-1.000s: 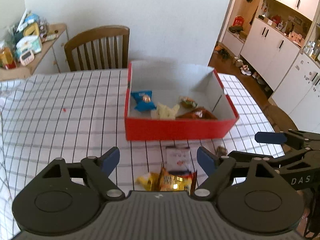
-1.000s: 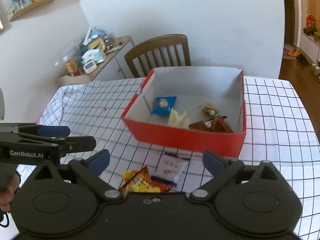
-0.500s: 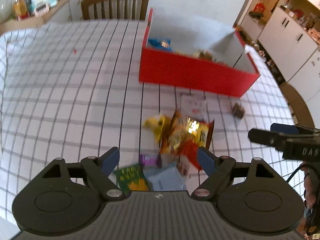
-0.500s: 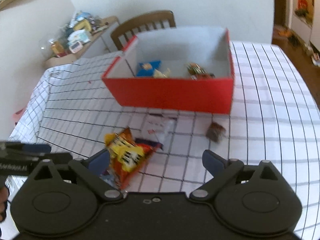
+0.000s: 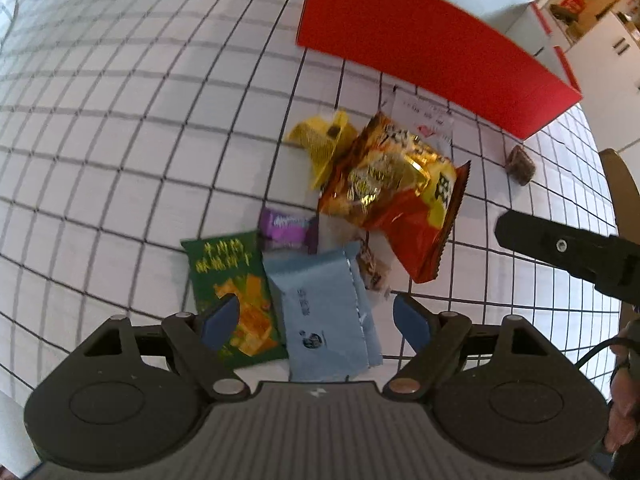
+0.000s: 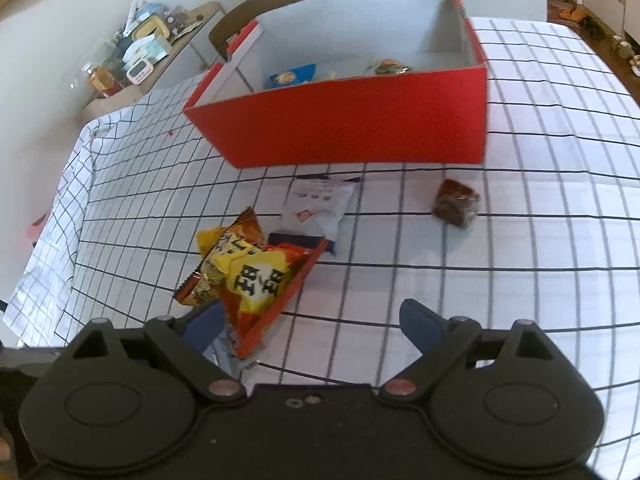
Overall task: Organize snacks
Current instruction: 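Move both tools back over the remaining snacks on the table, then grasp the light-blue packet with left tool while right tool grasps the yellow chip bag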
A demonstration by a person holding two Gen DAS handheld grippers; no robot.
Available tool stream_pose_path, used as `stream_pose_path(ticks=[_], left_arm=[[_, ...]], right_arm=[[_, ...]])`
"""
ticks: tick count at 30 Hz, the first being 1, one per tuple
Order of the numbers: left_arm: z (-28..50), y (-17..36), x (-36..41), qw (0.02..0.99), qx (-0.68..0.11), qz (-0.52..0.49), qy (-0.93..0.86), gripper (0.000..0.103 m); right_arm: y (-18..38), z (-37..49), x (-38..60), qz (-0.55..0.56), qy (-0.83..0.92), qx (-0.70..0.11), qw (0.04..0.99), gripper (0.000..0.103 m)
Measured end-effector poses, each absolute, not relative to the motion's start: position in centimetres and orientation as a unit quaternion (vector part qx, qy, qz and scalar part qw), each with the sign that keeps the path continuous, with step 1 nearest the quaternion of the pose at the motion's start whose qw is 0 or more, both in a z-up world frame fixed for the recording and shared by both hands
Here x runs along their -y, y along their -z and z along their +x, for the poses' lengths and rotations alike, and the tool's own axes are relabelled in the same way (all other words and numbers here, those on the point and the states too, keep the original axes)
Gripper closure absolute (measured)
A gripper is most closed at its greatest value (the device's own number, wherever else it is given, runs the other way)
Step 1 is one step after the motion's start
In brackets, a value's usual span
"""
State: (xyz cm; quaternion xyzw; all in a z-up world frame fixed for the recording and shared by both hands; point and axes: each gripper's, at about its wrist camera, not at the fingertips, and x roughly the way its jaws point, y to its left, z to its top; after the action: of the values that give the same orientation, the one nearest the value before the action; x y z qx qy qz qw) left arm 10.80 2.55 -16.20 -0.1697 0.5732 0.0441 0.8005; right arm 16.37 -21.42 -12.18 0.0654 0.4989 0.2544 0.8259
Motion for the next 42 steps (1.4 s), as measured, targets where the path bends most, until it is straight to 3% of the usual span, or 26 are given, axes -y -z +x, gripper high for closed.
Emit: stream_pose_path(ticks=[3, 5, 9, 13, 26, 29, 31, 37, 42], left_arm=[[10.9, 16.8, -2.2, 0.796, -0.576, -0.182, -0.045, 0.021], [11.1, 17.0, -1.8, 0.796, -0.575, -0.181, -0.043, 0.029], [11.5, 17.0, -1.0, 0.803, -0.571, -0.164, -0.049, 0.029], [11.7, 17.3, -0.9, 0.802, -0.573, -0.159, -0.053, 0.039], [11.4, 17.6, -0.8, 0.800, -0.574, -0.166, -0.058, 0.050], [11.3, 17.6, -0.8, 0.801, -0.572, -0.165, -0.060, 0.056], [11.3, 17.6, -0.9, 0.802, -0.571, -0.165, -0.058, 0.056], [11.0, 17.6, -1.4, 0.802, -0.568, -0.177, -0.055, 0.058], [10.6, 17.4, -1.8, 0.798, -0.568, -0.196, -0.050, 0.059]], right_arm=[[12.4, 16.6, 20.4, 0.061, -0.261, -0.503, 0.822, 0.010], [12.6, 16.7, 19.9, 0.059, -0.264, -0.505, 0.820, 0.011], [13.0, 17.1, 19.4, 0.055, -0.264, -0.512, 0.816, 0.012], [13.3, 17.5, 18.8, 0.052, -0.267, -0.516, 0.812, 0.012], [15.0, 19.1, 15.3, 0.029, -0.269, -0.529, 0.804, 0.014], [15.3, 19.4, 14.8, 0.027, -0.268, -0.532, 0.803, 0.017], [15.6, 19.5, 14.7, 0.030, -0.272, -0.536, 0.799, 0.029], [15.2, 19.0, 15.0, 0.036, -0.286, -0.528, 0.799, 0.045], [14.7, 18.6, 16.0, 0.049, -0.284, -0.520, 0.804, 0.048]])
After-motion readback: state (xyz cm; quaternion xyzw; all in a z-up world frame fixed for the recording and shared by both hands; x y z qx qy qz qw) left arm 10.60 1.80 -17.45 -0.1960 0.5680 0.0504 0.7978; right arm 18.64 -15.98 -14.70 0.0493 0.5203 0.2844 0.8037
